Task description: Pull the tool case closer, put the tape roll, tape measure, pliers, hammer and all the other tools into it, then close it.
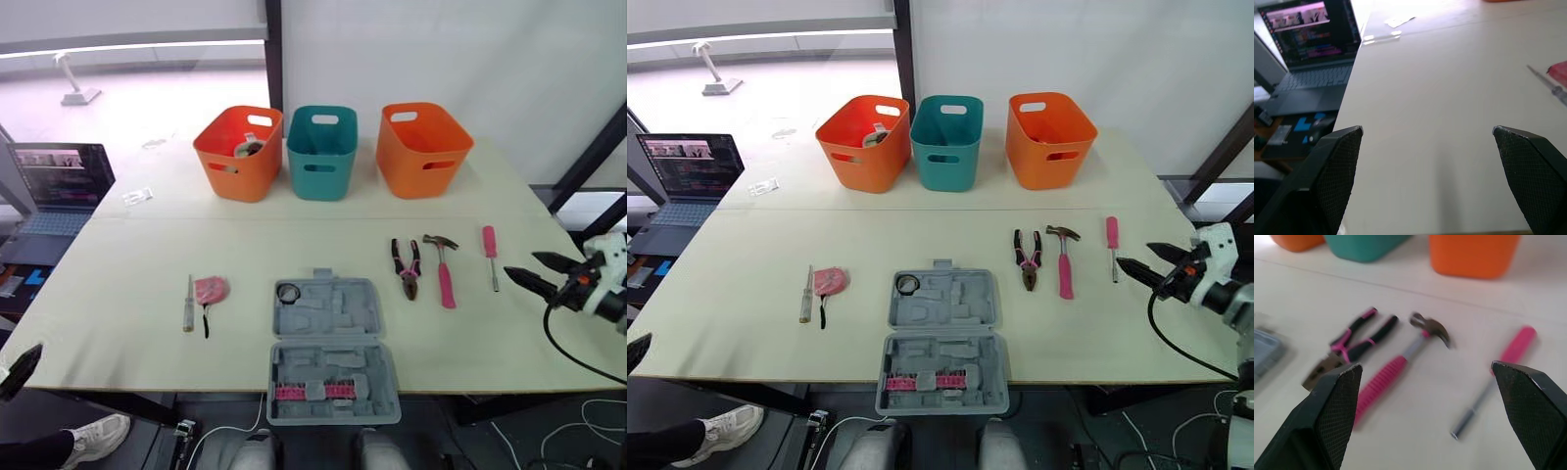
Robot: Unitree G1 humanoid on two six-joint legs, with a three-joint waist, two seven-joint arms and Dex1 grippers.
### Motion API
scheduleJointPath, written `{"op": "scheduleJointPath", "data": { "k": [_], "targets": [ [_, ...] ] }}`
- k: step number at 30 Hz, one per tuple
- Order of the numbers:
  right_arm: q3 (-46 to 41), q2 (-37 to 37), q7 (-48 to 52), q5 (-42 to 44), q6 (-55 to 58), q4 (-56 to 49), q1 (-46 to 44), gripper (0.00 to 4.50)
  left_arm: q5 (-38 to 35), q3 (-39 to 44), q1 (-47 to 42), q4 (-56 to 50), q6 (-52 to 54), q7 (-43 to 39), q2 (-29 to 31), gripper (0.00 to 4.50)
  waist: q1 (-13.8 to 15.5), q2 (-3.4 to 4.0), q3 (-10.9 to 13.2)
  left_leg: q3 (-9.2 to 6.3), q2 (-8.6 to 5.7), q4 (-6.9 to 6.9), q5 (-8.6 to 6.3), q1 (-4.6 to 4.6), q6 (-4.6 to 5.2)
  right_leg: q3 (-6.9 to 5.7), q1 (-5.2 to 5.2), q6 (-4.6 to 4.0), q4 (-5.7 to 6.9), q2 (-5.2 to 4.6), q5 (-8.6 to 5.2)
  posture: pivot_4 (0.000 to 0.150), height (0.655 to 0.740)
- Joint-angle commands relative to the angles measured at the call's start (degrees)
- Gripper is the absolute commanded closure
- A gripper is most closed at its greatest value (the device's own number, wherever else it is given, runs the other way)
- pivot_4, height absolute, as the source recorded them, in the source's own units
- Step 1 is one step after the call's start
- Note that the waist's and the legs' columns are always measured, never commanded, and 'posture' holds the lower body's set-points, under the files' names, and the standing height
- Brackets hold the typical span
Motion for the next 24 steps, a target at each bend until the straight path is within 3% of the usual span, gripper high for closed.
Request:
{"op": "scheduleJointPath", "data": {
  "k": [1,5,8,12,16,20,24],
  "targets": [
    [2.4,0.6,2.0,3.7,7.6,-12.2,-3.6,0.0,-1.2,-1.7,-0.7,-10.3,3.0,5.6,-1.2,0.03,0.0,0.01,0.0,0.0,0.01,0.0,0.0,0.0,0.0,0.0,0.0,0.0,0.0,0.0,0.0,0.15,0.74],
    [9.1,1.4,4.9,8.0,20.4,-27.8,-8.4,0.0,-1.9,-7.8,-2.4,-26.9,11.8,17.2,-6.8,0.03,0.2,0.12,0.0,0.0,0.07,0.03,0.0,-0.04,0.0,0.06,-0.05,0.03,0.02,-0.02,0.02,0.15,0.74],
    [12.3,2.4,6.3,10.2,25.3,-33.1,-11.0,0.0,-9.4,-12.8,-4.2,-35.7,20.3,23.5,-12.5,0.03,0.7,0.04,0.0,-0.13,0.07,0.05,0.0,-0.13,0.0,-0.03,-0.07,0.04,0.0,0.01,0.02,0.15,0.74],
    [19.6,3.2,9.6,10.5,30.0,-41.0,-15.8,0.0,-5.1,-25.7,-5.2,-45.8,26.0,33.5,-19.2,0.03,0.8,0.04,0.0,-0.22,-0.11,0.13,-0.01,-0.32,-0.01,-0.04,-0.16,0.04,-0.06,-0.05,0.03,0.15,0.74],
    [21.7,3.8,10.8,11.2,32.6,-43.4,-19.0,0.0,1.7,-32.7,-7.1,-48.0,29.4,41.6,-22.0,0.03,0.8,0.01,0.0,-0.28,-0.13,0.15,0.0,-0.32,-0.02,-0.1,-0.17,0.04,0.01,-0.01,0.03,0.15,0.74],
    [24.4,4.9,10.7,10.1,33.8,-44.6,-21.2,0.0,10.9,-42.0,-9.8,-44.1,27.5,47.2,-25.6,0.03,0.8,0.0,0.0,-0.26,-0.14,0.14,0.0,-0.33,-0.02,-0.1,-0.17,0.04,-0.02,-0.01,0.02,0.15,0.74],
    [25.6,4.5,11.3,9.0,33.5,-44.1,-21.7,0.0,16.9,-46.0,-14.4,-37.6,27.2,52.5,-29.2,0.03,0.9,0.01,0.0,-0.26,-0.15,0.14,0.0,-0.34,-0.01,-0.11,-0.18,0.04,-0.01,-0.01,0.02,0.15,0.74]
  ]
}}
